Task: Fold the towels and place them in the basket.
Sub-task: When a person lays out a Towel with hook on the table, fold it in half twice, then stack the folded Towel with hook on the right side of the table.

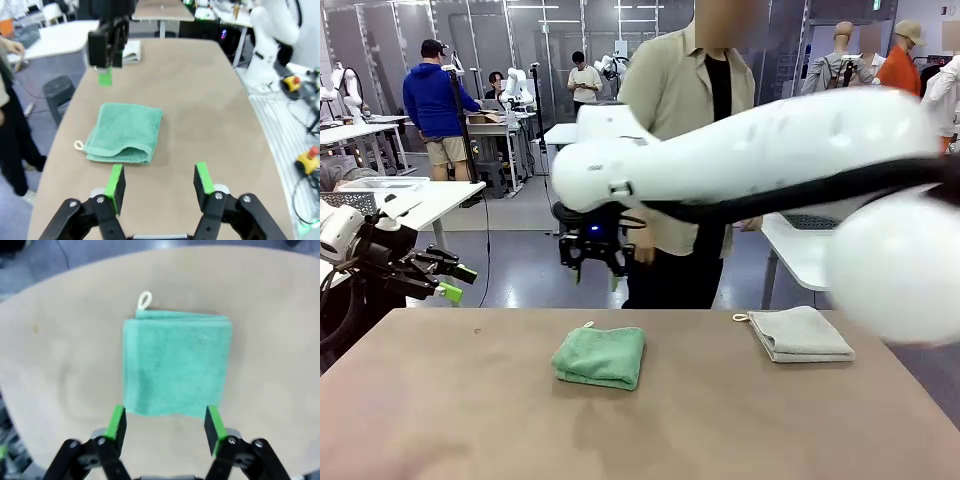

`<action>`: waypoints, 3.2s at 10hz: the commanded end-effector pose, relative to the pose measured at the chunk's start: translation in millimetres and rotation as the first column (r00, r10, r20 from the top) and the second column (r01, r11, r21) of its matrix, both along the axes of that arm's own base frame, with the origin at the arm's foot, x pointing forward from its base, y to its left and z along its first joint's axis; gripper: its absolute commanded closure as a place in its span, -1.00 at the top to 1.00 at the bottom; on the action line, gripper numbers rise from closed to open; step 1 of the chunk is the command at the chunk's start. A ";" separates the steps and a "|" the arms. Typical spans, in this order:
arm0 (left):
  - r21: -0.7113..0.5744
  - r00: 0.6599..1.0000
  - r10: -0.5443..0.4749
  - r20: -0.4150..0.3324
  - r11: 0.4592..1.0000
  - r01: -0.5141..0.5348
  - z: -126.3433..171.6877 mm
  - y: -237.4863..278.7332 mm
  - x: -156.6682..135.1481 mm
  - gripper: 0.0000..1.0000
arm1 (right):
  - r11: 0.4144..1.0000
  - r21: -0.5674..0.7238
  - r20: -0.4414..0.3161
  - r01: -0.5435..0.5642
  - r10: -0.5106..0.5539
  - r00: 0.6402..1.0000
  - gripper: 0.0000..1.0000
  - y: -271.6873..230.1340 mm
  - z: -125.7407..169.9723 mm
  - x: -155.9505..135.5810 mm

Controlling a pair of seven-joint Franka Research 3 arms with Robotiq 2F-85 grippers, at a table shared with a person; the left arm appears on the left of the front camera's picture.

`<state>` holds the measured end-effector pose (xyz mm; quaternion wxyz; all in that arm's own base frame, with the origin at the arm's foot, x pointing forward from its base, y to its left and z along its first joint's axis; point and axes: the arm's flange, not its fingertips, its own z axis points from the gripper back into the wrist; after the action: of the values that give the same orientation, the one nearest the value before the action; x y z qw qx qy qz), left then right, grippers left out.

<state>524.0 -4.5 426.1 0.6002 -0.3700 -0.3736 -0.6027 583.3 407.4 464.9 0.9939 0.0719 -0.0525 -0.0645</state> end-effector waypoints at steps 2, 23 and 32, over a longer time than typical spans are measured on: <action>0.020 1.000 0.006 0.007 1.000 -0.006 0.6 -0.7 -3.8 0.41 | 0.995 0.051 0.042 -0.082 0.079 0.996 0.58 -108.2 -29.6 -108.0; 0.020 1.000 0.006 0.007 1.000 -0.006 0.6 -0.7 -3.8 0.41 | 0.997 0.062 0.033 -0.050 0.048 0.998 0.58 -125.3 -38.0 -118.8; 0.020 1.000 0.006 0.007 1.000 -0.006 0.6 -0.7 -3.8 0.41 | 0.977 0.180 0.074 0.113 -0.128 0.989 0.58 -94.1 -117.0 -51.7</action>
<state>523.9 -4.4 426.0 0.6003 -0.3699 -0.3735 -0.6027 526.9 304.1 352.5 0.9796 0.1522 -0.0823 -0.1024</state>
